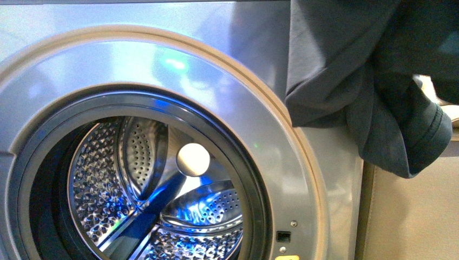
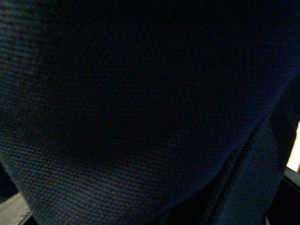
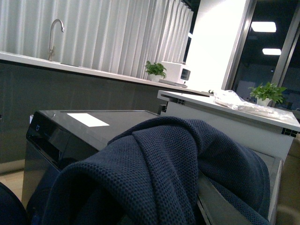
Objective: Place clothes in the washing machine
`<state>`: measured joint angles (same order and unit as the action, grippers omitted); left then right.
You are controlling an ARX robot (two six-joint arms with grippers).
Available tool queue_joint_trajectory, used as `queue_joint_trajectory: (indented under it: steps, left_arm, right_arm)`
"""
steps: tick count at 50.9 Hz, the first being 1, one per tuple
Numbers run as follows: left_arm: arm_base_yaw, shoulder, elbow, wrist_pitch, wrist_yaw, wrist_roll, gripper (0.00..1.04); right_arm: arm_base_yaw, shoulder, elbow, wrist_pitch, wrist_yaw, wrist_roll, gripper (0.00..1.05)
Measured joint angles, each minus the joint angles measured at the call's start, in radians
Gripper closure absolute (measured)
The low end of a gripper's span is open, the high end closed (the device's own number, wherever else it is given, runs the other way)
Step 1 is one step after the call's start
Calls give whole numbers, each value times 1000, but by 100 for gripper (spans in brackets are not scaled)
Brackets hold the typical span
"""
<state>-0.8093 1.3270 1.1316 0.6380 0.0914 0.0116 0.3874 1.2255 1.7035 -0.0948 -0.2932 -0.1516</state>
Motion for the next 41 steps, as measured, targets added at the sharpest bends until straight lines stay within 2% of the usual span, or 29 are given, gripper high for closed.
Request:
queue_joint_trajectory:
  steps: [16, 29, 36, 41]
  left_arm:
    - [-19, 110, 97, 50, -166, 22, 7]
    - [-28, 175, 169, 67, -215, -2, 7]
    - [-34, 203, 193, 118, -277, -15, 7]
    - [-35, 206, 193, 139, -310, -21, 25]
  right_arm:
    - [0, 0, 0, 0, 3, 0, 98]
    - [0, 0, 0, 0, 4, -1, 98]
    - [0, 0, 0, 1, 4, -2, 98]
    - [0, 0, 0, 2, 3, -2, 98]
